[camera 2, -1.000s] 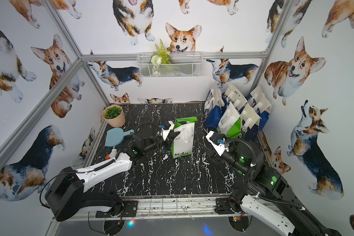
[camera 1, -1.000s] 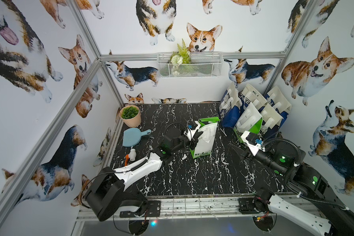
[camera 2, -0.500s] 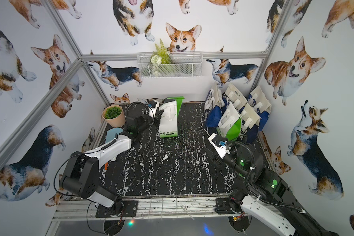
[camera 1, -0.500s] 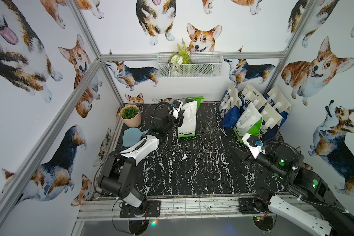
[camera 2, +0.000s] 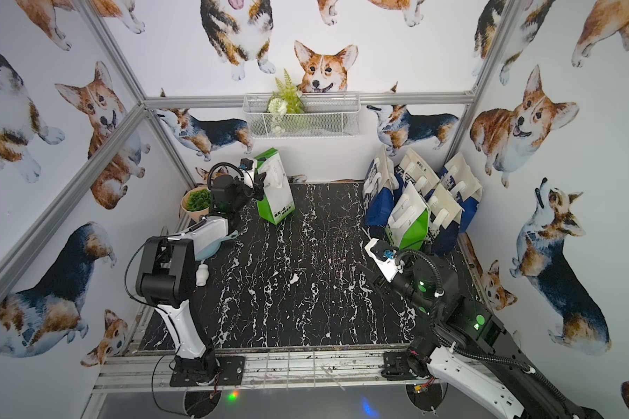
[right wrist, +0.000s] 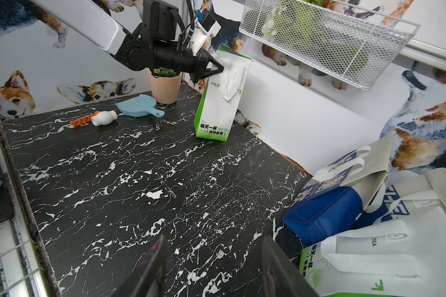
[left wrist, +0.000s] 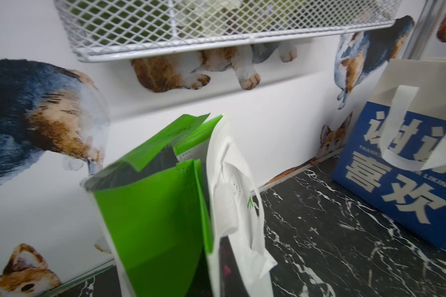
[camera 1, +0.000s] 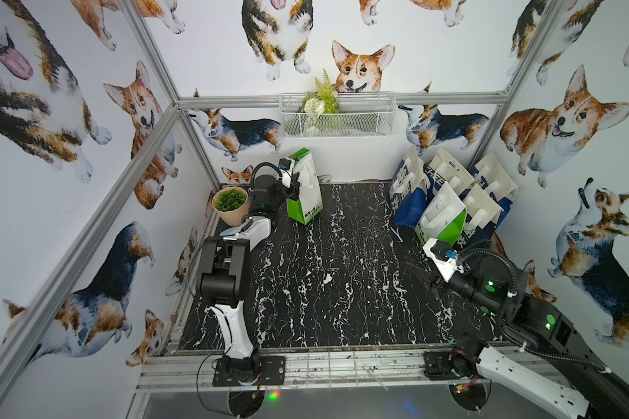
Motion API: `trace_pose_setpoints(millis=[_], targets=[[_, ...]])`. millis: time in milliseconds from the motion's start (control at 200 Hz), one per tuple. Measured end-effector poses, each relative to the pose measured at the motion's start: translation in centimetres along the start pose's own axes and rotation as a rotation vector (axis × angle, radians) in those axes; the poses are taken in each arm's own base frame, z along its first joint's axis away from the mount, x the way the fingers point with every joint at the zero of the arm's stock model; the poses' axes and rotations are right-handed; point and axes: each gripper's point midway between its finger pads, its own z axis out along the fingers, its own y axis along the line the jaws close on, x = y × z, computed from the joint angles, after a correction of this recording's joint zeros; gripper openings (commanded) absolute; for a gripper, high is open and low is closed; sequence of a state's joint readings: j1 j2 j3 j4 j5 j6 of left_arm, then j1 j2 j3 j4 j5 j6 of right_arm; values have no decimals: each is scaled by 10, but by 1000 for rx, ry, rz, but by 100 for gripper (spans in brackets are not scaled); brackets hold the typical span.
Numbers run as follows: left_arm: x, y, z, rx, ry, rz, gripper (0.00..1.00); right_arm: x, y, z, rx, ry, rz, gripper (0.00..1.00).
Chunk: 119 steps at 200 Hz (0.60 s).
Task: Open the takeout bag
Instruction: Place the takeout bag at the corner of the board.
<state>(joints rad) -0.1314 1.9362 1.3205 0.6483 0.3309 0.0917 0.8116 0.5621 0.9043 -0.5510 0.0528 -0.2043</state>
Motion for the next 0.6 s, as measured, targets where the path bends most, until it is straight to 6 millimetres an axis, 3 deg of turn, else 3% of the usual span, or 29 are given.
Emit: trace_pose_setpoints(millis=[250, 460, 596], targets=[[0, 32, 9, -60, -22, 22, 0, 4, 2, 4, -7, 17, -1, 59], [-11, 60, 9, -135, -36, 67, 0, 5, 3, 6, -16, 21, 0, 59], [-5, 74, 9, -193, -20, 78, 0, 6, 4, 7, -19, 25, 2, 59]])
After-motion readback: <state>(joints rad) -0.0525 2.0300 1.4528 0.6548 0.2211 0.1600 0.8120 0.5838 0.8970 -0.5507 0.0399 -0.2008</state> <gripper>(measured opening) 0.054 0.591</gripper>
